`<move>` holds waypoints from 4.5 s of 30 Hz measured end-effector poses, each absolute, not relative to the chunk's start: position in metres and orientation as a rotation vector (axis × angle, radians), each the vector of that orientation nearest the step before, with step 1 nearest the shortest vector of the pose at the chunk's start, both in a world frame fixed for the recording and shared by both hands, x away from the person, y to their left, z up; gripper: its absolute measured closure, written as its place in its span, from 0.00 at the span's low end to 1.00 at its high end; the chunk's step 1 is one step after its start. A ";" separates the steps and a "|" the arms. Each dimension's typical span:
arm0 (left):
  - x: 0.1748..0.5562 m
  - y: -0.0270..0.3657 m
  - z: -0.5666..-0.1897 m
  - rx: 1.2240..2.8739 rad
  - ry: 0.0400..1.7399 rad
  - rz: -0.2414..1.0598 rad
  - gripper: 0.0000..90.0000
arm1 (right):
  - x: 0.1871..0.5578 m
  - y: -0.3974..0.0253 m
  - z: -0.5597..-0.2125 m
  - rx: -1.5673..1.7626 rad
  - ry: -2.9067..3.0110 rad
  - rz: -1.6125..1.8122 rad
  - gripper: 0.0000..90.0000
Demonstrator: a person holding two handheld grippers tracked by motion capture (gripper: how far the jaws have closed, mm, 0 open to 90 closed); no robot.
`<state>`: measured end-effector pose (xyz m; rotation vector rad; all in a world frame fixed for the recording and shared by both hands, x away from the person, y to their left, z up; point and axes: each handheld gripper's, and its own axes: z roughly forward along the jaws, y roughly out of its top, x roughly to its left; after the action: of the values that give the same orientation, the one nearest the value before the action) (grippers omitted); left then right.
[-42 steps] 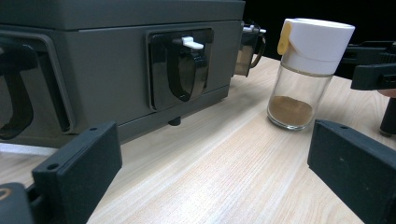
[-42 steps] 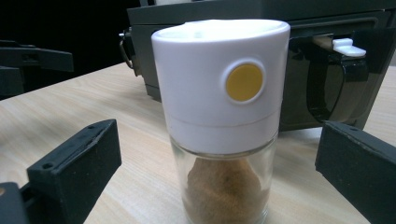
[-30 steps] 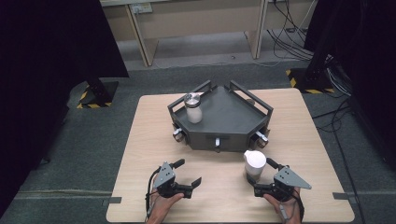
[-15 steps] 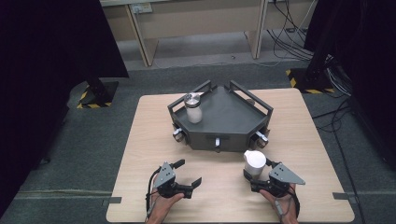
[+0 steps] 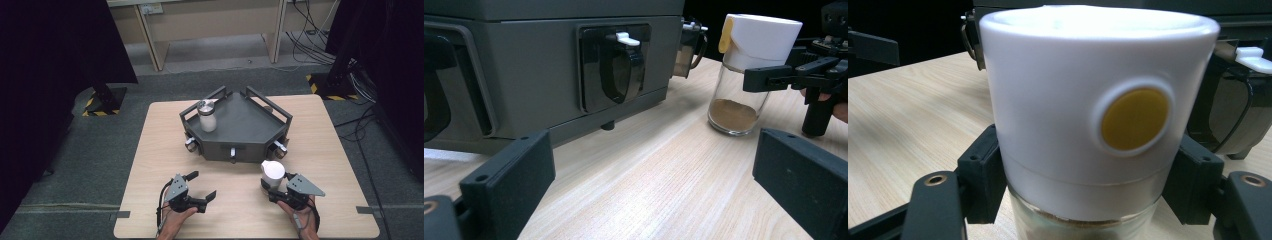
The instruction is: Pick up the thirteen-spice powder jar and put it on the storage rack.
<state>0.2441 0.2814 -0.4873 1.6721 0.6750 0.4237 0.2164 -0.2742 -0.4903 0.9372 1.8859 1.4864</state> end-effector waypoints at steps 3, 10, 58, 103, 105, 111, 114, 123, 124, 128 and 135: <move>0.244 0.281 -0.487 1.671 0.675 0.424 0.03 | 0.216 -0.274 -0.489 0.938 1.884 1.478 0.34; 0.244 0.281 -0.487 1.672 0.675 0.420 0.03 | 0.213 -0.276 -0.486 0.955 1.867 1.495 0.34; 0.246 0.282 -0.490 1.667 0.695 0.414 0.00 | 0.228 -0.257 -0.421 0.806 1.910 1.543 0.34; 0.248 0.282 -0.491 1.673 0.706 0.401 0.00 | 0.276 -0.240 -0.353 0.818 1.935 1.535 0.34; 0.248 0.282 -0.491 1.671 0.708 0.399 0.00 | 0.278 -0.240 -0.351 0.821 1.931 1.532 0.34; 0.248 0.282 -0.491 1.672 0.708 0.398 0.00 | 0.285 -0.235 -0.346 0.829 1.925 1.515 0.34; 0.249 0.282 -0.491 1.676 0.706 0.397 0.00 | 0.290 -0.232 -0.343 0.832 1.925 1.509 0.34; 0.248 0.283 -0.491 1.675 0.704 0.398 0.00 | 0.304 -0.220 -0.337 0.840 1.917 1.501 0.34; 0.248 0.283 -0.491 1.675 0.704 0.397 0.00 | 0.306 -0.218 -0.337 0.841 1.916 1.501 0.34; 0.248 0.283 -0.491 1.676 0.702 0.397 0.00 | 0.312 -0.213 -0.336 0.847 1.911 1.493 0.34; 0.249 0.283 -0.491 1.675 0.703 0.396 0.00 | 0.322 -0.209 -0.336 0.868 1.896 1.482 0.34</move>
<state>0.2486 0.2831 -0.4910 1.6747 0.7029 0.3955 0.3216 -0.2092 -0.3358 0.8675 1.8960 1.4818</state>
